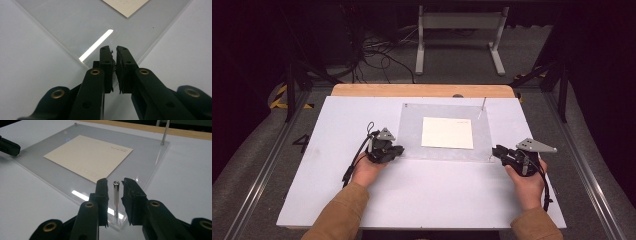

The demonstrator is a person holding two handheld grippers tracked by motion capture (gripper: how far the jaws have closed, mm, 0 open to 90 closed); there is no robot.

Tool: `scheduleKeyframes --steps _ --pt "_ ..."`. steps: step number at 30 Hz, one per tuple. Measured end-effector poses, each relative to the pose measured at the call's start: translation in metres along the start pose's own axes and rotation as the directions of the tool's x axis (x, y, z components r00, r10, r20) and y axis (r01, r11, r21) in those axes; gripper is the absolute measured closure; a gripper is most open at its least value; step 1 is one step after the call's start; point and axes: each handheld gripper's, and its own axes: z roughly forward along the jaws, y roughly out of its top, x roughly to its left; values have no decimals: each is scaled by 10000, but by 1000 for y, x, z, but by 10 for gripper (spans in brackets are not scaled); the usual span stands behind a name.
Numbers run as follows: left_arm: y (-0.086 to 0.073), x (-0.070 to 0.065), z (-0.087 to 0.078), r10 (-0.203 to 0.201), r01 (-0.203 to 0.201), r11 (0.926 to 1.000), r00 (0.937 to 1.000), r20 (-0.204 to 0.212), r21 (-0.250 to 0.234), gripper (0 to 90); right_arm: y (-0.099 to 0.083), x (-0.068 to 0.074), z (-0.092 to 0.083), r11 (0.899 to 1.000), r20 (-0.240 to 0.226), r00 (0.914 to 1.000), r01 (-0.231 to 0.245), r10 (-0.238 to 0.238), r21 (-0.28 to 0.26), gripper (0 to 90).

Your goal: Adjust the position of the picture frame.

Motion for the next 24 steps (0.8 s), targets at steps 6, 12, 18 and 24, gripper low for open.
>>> scheduleKeyframes --steps 6,12,18,24 --pt "2 -22 -7 1141 -1236 9876 9886 983 969 838 -2 -7 -10 9996 -32 9998 -221 220 -184 716" --pt "-2 -49 -12 1872 -2116 9692 9654 1814 1262 838 -2 -11 -22 9986 89 9995 -297 301 -428 711" --pt "-4 -72 -14 2429 -2837 9487 9366 2527 1395 838 -2 -11 -29 9984 64 9996 -265 269 -503 705" --pt "-5 -94 -14 2853 -3458 9275 9004 3284 1423 838 -2 -11 -30 9982 44 9995 -295 297 -516 702"
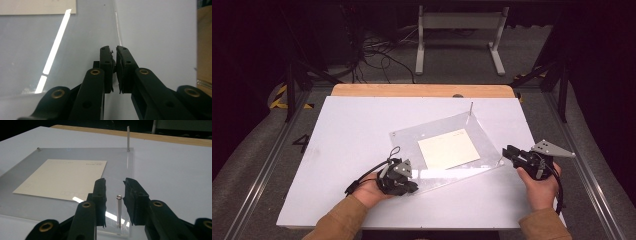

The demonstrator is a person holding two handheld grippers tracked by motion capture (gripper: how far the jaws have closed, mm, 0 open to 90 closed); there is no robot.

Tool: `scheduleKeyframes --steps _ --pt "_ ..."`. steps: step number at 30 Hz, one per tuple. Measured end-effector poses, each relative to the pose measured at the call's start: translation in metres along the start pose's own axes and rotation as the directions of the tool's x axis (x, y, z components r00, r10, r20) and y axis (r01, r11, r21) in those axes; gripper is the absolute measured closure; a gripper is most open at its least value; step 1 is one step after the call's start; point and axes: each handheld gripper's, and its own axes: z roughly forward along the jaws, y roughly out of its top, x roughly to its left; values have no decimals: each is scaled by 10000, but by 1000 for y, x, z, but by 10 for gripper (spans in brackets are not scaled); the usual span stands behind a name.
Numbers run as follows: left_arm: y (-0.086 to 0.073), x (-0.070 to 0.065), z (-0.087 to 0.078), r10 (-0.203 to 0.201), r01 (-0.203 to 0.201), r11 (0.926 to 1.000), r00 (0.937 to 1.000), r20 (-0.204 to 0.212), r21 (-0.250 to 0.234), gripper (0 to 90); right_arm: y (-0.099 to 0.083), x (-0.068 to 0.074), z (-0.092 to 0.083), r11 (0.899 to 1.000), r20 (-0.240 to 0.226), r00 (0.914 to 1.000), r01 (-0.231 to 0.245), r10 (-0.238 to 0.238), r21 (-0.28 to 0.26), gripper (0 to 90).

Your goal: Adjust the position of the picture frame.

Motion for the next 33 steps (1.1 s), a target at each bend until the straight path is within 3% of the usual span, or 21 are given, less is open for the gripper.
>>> scheduleKeyframes --steps 7,11,14,16,19,20,22,23,24,25,26,27,28,29,30,31,32,33 --pt "7 -19 9 644 -641 9979 9946 808 -73 838 0 1 2 9997 130 9998 140 -142 178 686" --pt "14 -32 15 1111 -1116 9937 9839 1400 -43 838 -1 0 3 9997 213 9997 86 -90 227 682" --pt "19 -42 21 1459 -1482 9890 9712 1883 -20 837 -3 -1 4 9994 248 9997 72 -80 331 682" --pt "20 -44 22 1563 -1597 9872 9685 1939 19 834 -4 -1 6 9991 288 9996 54 -66 416 688" --pt "19 -38 17 1249 -1248 9921 9671 2214 -145 810 -5 -1 9 9981 373 9993 60 -83 617 705" --pt "17 -35 15 1027 -982 9947 9663 2361 -307 750 -5 -1 9 9976 376 9992 73 -99 685 710" --pt "15 -27 5 720 -603 9963 9754 2084 -617 607 -6 -1 11 9970 421 9991 67 -100 777 723" --pt "13 -20 -1 594 -421 9949 9789 1955 -911 609 -6 -1 12 9965 490 9987 108 -149 830 733" --pt "10 -14 -8 294 -94 9923 9865 1612 -1235 607 -7 -1 13 9959 524 9985 96 -143 896 740" --pt "7 -6 -15 -35 219 9865 9936 1127 -1625 594 -7 -1 13 9957 551 9984 104 -156 922 746" --pt "3 3 -22 -593 724 9772 9957 707 -1994 574 -7 -1 13 9954 583 9981 132 -188 948 751" --pt "-1 12 -29 -1245 1275 9640 9918 273 -2334 576 -7 -1 14 9953 600 9980 152 -210 954 753" --pt "-7 21 -35 -1960 1839 9468 9804 -197 -2642 555 -7 -1 14 9953 610 9980 130 -189 957 753" --pt "-13 32 -41 -2769 2461 9267 9581 -732 -2841 501 -7 0 13 9955 609 9980 98 -156 945 753" --pt "-18 37 -44 -3076 2671 9193 9458 -1042 -2891 485 -7 0 13 9953 616 9980 101 -161 961 753" --pt "-18 37 -44 -3076 2671 9193 9458 -1042 -2891 484 -7 0 13 9953 616 9980 101 -161 961 753" --pt "-24 44 -48 -3492 2942 9077 9250 -1499 -2993 484 -7 0 13 9952 619 9979 116 -177 971 754" --pt "-28 48 -49 -3769 3154 8997 9101 -1724 -3017 479 -8 0 13 9952 630 9978 127 -189 969 755"
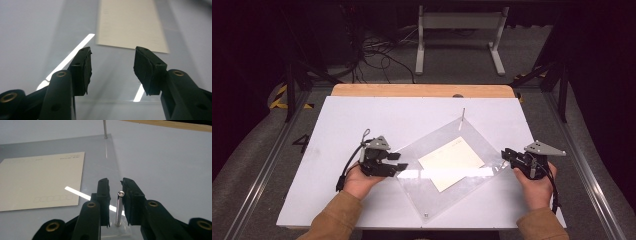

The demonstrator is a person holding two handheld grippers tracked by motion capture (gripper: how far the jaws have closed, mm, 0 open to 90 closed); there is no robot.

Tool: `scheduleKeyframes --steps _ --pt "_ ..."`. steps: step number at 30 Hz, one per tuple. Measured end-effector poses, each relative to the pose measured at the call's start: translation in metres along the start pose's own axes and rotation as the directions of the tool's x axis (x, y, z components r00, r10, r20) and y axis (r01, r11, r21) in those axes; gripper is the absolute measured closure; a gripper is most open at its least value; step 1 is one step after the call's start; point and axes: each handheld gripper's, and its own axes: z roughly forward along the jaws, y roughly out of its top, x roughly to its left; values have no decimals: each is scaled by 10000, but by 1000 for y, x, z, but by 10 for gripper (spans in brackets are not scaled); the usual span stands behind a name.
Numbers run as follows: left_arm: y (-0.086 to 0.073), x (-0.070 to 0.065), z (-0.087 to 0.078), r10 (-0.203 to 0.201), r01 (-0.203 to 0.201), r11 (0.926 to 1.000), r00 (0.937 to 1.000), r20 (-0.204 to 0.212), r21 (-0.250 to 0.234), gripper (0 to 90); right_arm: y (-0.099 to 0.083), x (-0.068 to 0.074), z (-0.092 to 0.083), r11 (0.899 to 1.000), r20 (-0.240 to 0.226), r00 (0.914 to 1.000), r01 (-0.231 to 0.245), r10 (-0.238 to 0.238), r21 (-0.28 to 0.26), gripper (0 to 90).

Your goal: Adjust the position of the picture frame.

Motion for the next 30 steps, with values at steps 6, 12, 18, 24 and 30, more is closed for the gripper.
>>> scheduleKeyframes --steps 6,12,18,24,30 --pt "-5 20 10 -212 264 9988 9923 -1224 414 529 0 0 1 10000 -4 10000 11 -11 24 757" --pt "-8 27 18 -170 291 9959 9902 -1383 860 657 -1 0 1 10000 4 10000 32 -32 18 763" --pt "-9 29 24 102 66 9949 9863 -1646 1011 745 -1 0 1 10000 6 10000 25 -25 38 768" --pt "-10 30 23 309 -143 9944 9866 -1600 1043 829 0 0 3 9999 76 9999 81 -82 106 787" --pt "-9 28 24 315 -140 9942 9859 -1642 1063 832 4 0 5 9998 229 9997 93 -97 191 846"
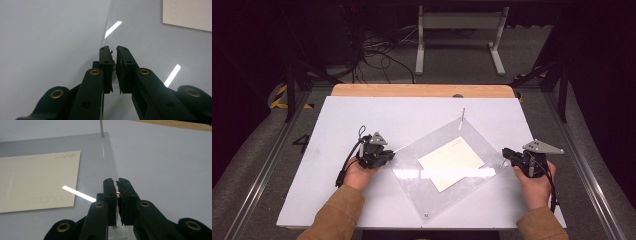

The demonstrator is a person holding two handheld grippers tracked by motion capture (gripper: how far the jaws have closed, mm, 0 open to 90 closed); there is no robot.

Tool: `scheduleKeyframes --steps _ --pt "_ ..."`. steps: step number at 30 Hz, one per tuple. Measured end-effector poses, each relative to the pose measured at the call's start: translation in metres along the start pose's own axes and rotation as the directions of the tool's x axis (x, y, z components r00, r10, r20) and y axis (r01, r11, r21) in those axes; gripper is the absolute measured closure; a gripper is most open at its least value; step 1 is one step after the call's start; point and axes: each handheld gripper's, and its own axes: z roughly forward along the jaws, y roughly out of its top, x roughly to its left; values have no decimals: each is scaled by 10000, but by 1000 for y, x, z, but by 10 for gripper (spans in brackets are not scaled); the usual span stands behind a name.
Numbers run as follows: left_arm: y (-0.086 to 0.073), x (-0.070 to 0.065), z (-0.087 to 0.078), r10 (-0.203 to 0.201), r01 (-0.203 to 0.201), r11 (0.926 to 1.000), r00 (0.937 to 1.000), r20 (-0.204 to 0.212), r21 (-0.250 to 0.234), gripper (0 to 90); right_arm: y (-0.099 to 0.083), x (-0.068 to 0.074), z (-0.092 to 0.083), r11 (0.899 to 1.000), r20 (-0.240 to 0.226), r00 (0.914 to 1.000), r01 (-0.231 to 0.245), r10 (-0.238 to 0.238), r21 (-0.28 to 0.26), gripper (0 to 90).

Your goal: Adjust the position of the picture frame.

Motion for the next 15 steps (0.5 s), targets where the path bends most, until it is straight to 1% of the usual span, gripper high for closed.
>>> scheduleKeyframes --steps 1,3,6,7,9,11,14,15 --pt "0 0 0 -4 4 10000 10000 -8 -32 833 3 1 1 9999 98 9998 157 -157 -17 846" --pt "0 0 0 26 -26 10000 10000 -23 -35 835 8 0 3 9996 204 9994 288 -288 15 847" --pt "0 -2 0 52 -52 10000 10000 -59 30 836 17 -3 10 9992 280 9988 397 -400 91 847" --pt "0 -2 -1 138 -137 9999 9999 -97 78 836 21 -5 13 9989 304 9985 455 -459 118 847" --pt "-1 -3 -1 126 -126 9999 9999 -67 52 836 29 -8 21 9987 351 9982 491 -496 146 847" --pt "-2 -3 -3 168 -167 9997 9999 -6 156 836 40 -9 27 9977 401 9970 646 -655 219 847" --pt "-4 -3 -6 228 -228 9995 9997 -16 214 836 57 -9 36 9951 447 9941 976 -983 174 847" --pt "-5 -4 -6 184 -183 9996 9998 -21 203 836 63 -9 39 9940 444 9931 1081 -1089 193 847"
